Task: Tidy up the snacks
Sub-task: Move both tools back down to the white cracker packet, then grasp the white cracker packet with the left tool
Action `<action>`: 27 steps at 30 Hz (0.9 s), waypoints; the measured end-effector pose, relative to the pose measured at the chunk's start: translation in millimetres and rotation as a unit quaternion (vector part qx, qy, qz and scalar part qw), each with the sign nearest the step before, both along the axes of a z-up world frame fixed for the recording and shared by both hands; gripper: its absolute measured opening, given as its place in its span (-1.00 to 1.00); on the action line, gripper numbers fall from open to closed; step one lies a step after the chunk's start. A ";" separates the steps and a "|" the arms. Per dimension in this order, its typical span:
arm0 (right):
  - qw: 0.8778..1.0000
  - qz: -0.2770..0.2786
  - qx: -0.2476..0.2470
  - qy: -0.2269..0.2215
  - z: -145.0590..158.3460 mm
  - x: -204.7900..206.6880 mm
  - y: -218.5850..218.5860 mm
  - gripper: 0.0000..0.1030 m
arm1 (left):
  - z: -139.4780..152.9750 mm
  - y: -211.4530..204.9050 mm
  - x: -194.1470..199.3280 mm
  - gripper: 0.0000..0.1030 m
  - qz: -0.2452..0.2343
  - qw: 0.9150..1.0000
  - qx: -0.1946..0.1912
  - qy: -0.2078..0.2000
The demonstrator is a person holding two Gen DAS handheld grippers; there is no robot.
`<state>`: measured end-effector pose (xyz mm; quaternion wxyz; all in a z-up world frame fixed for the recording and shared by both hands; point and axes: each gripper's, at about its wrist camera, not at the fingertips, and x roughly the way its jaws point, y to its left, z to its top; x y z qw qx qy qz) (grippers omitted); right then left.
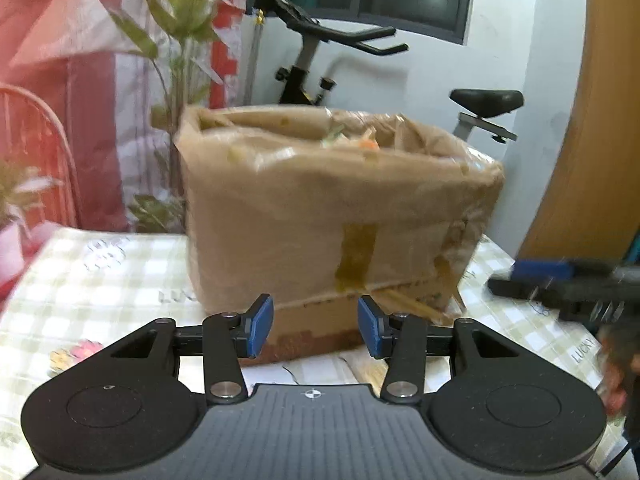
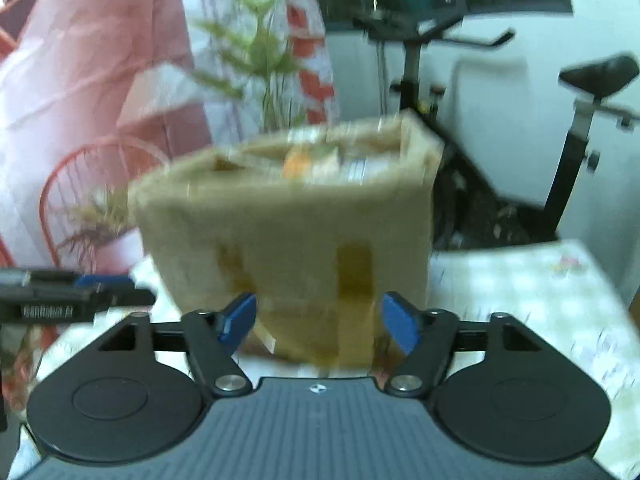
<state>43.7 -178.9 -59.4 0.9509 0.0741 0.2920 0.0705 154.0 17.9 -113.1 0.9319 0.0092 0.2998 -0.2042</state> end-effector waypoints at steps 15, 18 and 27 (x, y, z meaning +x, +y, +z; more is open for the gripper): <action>0.983 0.072 -0.089 0.141 -117.3 41.1 61.8 0.47 | -53.5 -0.9 14.1 -0.05 0.010 0.998 0.022 0.054; 0.980 0.093 -0.114 0.134 -119.8 35.9 68.0 0.52 | -57.8 -1.2 18.1 -0.05 0.008 0.998 0.024 0.056; 0.982 0.061 -0.116 0.132 -116.3 15.7 11.1 0.50 | -72.5 -22.2 27.1 -0.05 -0.008 0.997 0.011 0.073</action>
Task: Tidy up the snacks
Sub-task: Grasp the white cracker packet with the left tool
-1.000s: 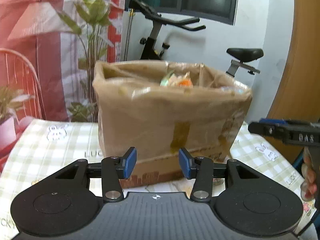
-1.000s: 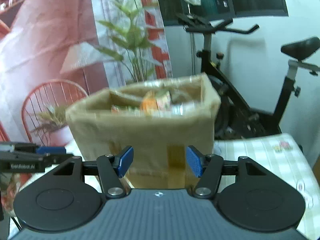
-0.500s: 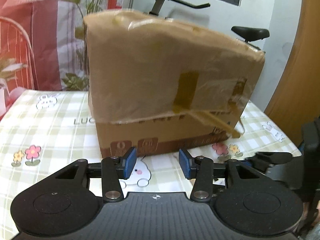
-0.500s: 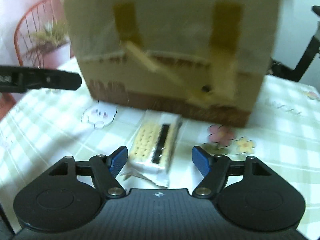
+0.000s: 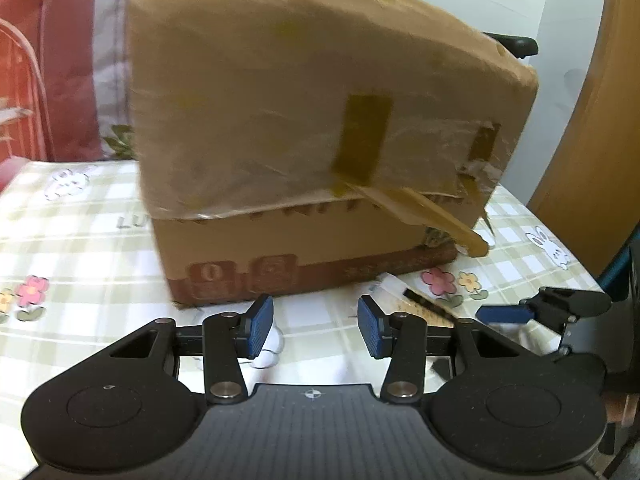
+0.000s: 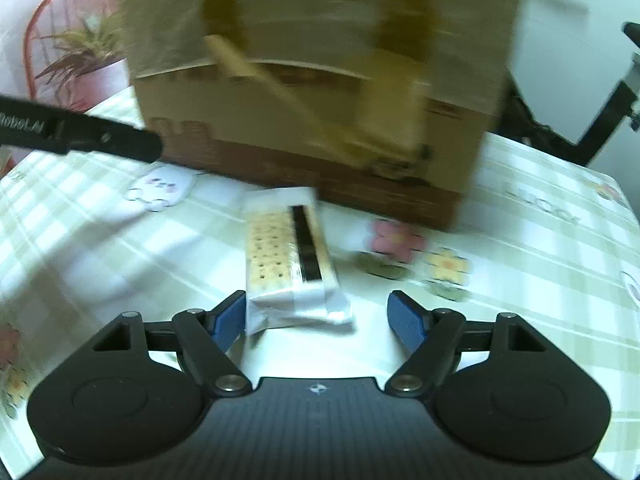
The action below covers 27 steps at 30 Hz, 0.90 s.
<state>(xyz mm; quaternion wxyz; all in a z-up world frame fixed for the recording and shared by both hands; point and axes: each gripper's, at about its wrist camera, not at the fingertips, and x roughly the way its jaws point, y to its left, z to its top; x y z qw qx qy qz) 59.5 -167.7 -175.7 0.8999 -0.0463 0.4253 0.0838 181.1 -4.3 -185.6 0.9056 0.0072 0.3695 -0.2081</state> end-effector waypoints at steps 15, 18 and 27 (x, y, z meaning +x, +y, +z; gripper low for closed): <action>1.000 0.008 0.008 -0.019 1.8 7.1 -24.1 0.01 | -44.2 -54.0 35.1 -0.05 -0.016 0.996 -0.064 0.055; 1.000 0.015 0.012 -0.023 -1.3 10.9 -21.5 0.01 | -52.8 -58.2 41.1 -0.05 -0.009 0.995 -0.076 0.068; 0.999 0.021 0.023 -0.034 -3.7 11.3 -16.2 -0.21 | -60.9 -66.6 27.9 -0.05 -0.020 0.995 -0.074 0.071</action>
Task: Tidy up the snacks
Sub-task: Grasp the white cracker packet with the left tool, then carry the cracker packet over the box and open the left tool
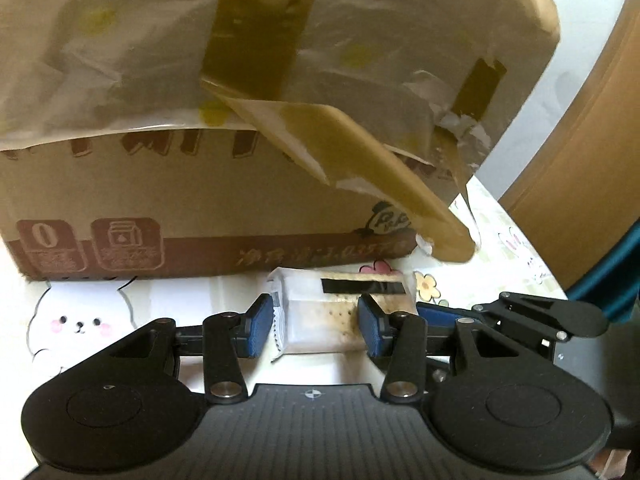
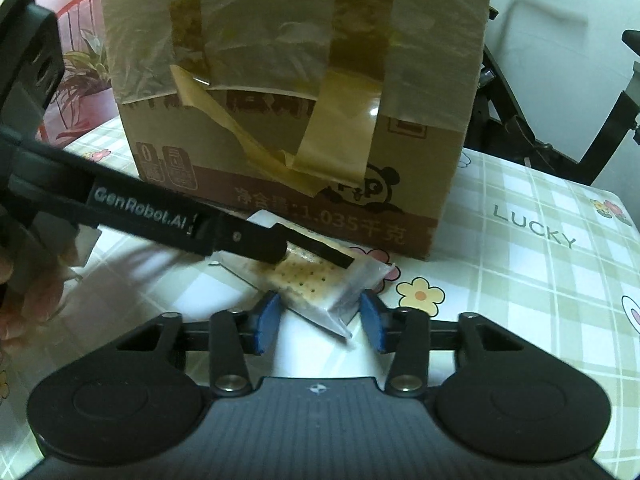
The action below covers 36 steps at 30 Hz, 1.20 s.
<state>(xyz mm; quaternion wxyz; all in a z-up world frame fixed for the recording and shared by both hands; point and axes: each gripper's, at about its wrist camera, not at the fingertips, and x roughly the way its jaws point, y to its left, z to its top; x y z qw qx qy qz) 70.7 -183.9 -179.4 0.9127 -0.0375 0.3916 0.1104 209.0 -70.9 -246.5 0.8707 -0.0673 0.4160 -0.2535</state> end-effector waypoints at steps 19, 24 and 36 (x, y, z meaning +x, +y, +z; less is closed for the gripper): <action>0.996 0.051 -0.005 -0.070 45.8 -42.0 43.9 -0.31 | 63.2 32.6 -69.1 -0.07 0.049 0.996 -0.003 -0.080; 0.993 0.059 -0.010 -0.105 76.7 -45.3 55.0 -0.32 | 102.4 43.6 -85.2 -0.07 0.062 0.990 -0.008 -0.126; 0.981 0.089 -0.025 -0.172 159.3 -11.6 65.3 -0.32 | 184.3 52.5 -58.6 -0.07 0.079 0.975 -0.017 -0.205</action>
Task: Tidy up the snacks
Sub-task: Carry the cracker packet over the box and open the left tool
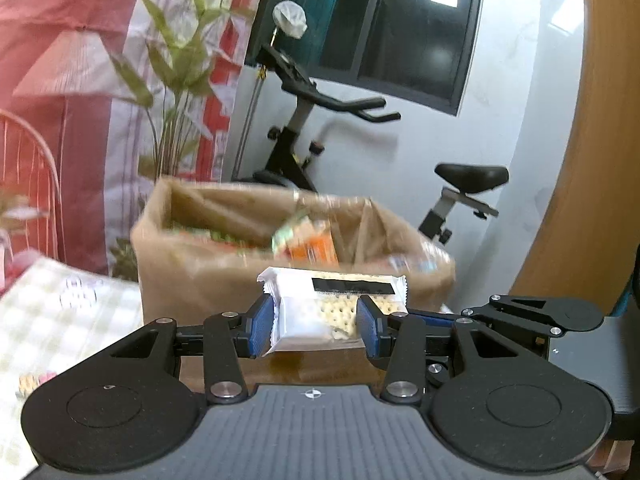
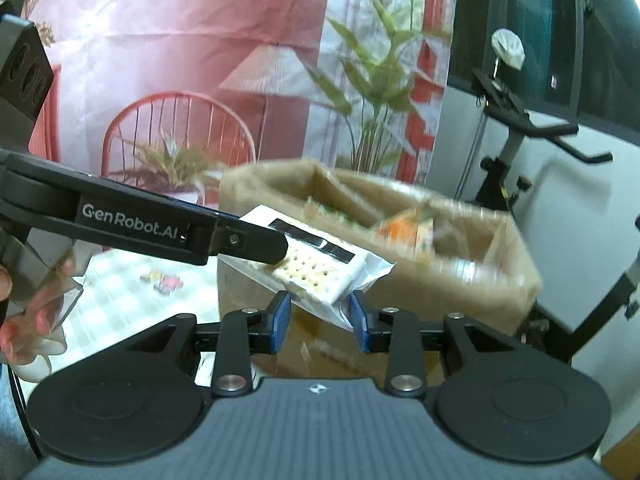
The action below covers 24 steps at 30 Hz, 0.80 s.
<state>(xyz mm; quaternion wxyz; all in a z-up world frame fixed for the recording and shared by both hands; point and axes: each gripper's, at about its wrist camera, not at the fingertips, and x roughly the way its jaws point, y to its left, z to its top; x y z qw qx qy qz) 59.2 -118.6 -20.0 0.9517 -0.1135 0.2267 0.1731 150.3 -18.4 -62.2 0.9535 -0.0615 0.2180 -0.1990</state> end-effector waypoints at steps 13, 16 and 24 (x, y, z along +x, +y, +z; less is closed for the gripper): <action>0.998 0.024 0.001 0.063 23.4 112.7 -13.6 -0.32 | 25.0 -0.6 89.6 -0.07 -0.003 0.999 0.035 0.016; 0.996 0.020 -0.006 0.085 15.4 126.4 -13.3 -0.32 | 19.6 -1.1 99.6 -0.07 -0.004 0.999 0.038 0.028; 0.993 -0.014 0.021 0.113 6.4 135.6 -22.4 -0.30 | 0.5 3.5 110.0 -0.05 -0.003 0.998 0.048 0.050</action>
